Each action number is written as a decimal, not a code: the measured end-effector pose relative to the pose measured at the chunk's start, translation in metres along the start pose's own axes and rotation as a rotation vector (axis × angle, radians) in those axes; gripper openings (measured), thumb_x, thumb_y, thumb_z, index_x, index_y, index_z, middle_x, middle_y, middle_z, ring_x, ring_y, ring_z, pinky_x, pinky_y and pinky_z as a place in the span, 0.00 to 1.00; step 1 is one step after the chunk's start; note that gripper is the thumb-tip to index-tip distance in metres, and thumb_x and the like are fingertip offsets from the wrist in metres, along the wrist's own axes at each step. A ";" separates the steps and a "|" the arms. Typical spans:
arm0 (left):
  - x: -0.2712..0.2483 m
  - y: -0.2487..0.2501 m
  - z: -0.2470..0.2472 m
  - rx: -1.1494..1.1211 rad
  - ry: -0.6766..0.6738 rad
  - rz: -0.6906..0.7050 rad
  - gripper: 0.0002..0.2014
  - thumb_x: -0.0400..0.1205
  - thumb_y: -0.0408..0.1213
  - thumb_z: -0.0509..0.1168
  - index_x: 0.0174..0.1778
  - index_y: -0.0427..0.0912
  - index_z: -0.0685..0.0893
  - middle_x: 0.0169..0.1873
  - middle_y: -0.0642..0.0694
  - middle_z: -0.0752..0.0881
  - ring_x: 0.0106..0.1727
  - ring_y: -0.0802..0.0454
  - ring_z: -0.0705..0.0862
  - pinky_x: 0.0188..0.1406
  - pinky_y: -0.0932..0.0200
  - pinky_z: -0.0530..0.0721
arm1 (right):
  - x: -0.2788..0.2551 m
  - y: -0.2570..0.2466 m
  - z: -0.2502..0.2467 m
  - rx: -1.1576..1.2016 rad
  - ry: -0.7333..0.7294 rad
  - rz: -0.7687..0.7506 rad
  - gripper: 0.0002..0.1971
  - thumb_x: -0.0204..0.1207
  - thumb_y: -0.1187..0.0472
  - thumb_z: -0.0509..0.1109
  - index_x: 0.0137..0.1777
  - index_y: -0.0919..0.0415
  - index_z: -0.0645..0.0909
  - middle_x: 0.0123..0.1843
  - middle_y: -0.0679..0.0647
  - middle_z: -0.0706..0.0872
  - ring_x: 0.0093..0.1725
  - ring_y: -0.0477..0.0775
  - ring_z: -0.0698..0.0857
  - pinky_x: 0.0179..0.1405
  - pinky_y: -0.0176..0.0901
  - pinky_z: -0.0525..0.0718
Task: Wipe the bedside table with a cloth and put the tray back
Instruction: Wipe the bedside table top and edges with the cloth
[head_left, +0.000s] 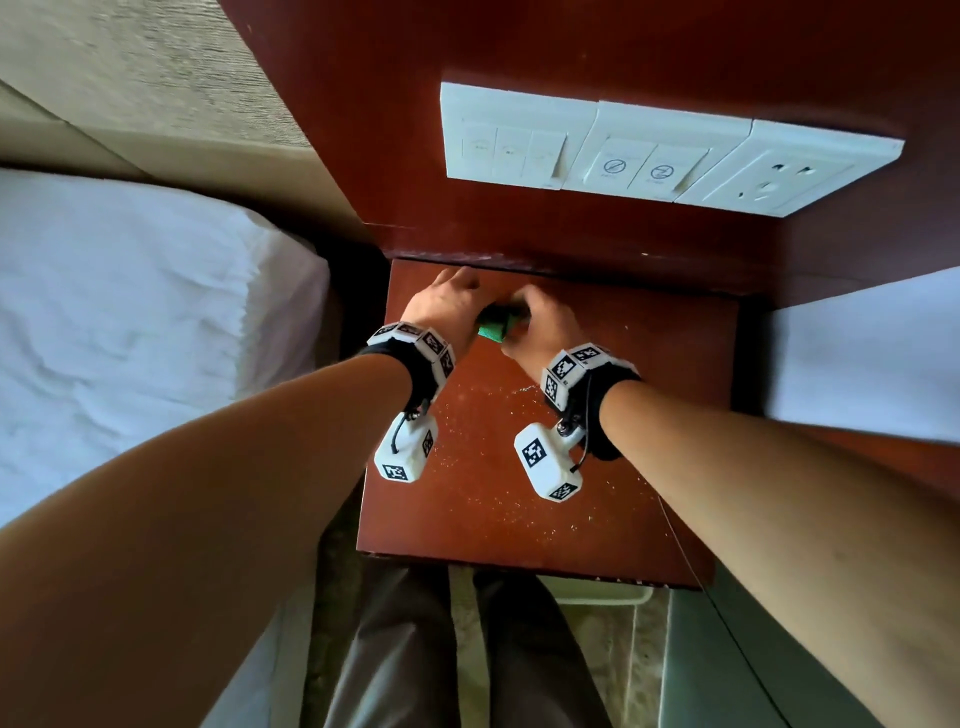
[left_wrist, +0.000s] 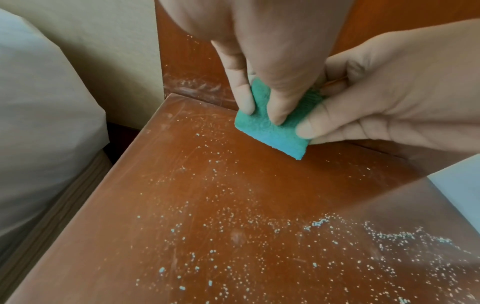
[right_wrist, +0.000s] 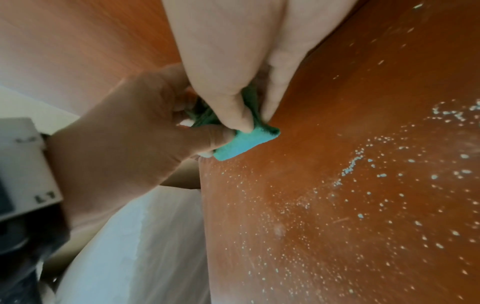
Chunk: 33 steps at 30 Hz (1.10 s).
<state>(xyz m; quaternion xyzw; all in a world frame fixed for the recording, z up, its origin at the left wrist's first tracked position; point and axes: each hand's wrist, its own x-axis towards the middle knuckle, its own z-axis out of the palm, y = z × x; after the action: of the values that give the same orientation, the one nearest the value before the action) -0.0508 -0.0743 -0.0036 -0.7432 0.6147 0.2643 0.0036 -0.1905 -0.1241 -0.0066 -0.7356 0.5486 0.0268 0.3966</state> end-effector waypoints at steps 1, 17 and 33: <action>0.003 -0.002 -0.001 0.012 -0.014 -0.008 0.20 0.81 0.34 0.65 0.70 0.51 0.79 0.66 0.46 0.76 0.71 0.44 0.71 0.60 0.49 0.80 | 0.002 0.007 0.000 -0.023 0.022 0.028 0.20 0.68 0.64 0.75 0.60 0.56 0.79 0.62 0.54 0.84 0.62 0.59 0.82 0.57 0.46 0.81; 0.053 -0.017 0.001 0.291 -0.066 0.521 0.18 0.79 0.22 0.64 0.64 0.36 0.83 0.66 0.40 0.82 0.69 0.38 0.78 0.51 0.40 0.87 | 0.013 0.023 0.043 -0.193 0.142 0.541 0.50 0.71 0.39 0.72 0.85 0.49 0.46 0.86 0.59 0.39 0.85 0.66 0.41 0.79 0.70 0.54; 0.010 -0.107 0.002 0.223 -0.099 0.367 0.21 0.83 0.23 0.58 0.71 0.41 0.81 0.73 0.41 0.77 0.79 0.41 0.67 0.67 0.41 0.79 | 0.017 0.024 0.037 -0.238 0.023 0.585 0.50 0.74 0.38 0.69 0.85 0.46 0.38 0.85 0.57 0.31 0.85 0.64 0.38 0.80 0.69 0.53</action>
<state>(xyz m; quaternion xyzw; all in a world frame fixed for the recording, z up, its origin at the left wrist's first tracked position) 0.0480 -0.0568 -0.0434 -0.5999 0.7642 0.2270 0.0675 -0.1895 -0.1165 -0.0531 -0.5880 0.7343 0.1957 0.2769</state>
